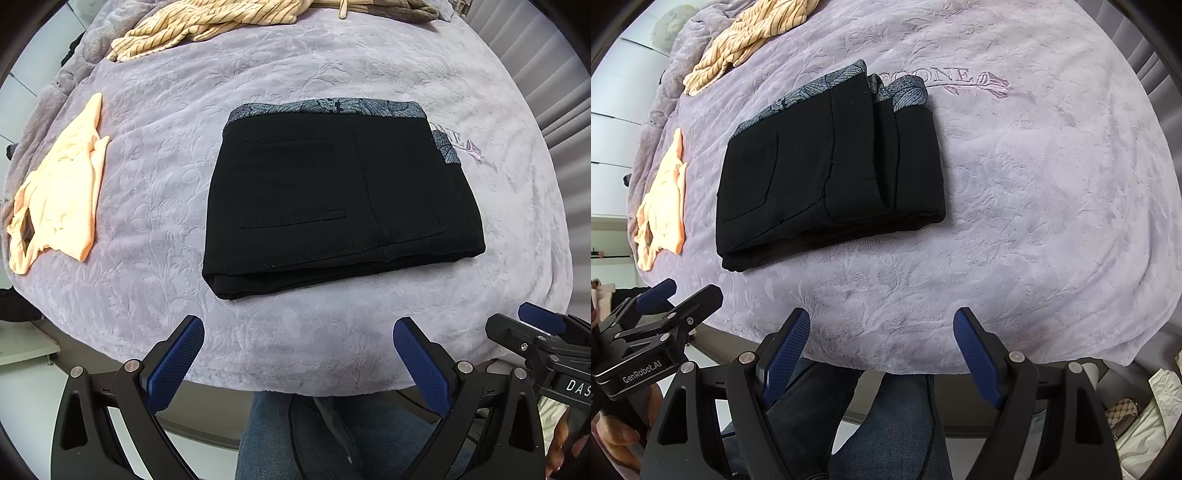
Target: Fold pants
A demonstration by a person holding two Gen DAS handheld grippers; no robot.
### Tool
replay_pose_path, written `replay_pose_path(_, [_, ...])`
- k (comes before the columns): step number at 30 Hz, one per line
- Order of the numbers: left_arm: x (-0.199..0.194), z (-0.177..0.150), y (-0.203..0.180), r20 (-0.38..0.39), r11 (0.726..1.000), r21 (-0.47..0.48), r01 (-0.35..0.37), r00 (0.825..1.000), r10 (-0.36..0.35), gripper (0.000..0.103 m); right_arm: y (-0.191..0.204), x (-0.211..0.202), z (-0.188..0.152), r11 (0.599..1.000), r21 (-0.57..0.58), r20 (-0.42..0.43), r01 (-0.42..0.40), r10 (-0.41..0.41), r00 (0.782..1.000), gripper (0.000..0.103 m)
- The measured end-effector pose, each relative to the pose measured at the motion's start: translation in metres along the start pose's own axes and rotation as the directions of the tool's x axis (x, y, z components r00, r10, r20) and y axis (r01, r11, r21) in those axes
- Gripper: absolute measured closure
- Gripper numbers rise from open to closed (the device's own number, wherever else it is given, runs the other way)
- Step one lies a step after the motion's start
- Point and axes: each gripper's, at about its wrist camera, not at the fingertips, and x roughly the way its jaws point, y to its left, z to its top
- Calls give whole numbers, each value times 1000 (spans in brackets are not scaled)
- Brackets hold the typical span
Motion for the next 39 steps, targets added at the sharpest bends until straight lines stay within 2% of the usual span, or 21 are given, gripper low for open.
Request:
replay_pose_path(13, [-6,8,10,22,998,-60,-14,1000,15,0,11,-2,15,999,-54,7,-9,9,1000,20])
replay_pose_path(39, [-8,22,0,39,998,-66,-19,999,22,0,0,-9,31,998,-55,25,-20,22,999,20])
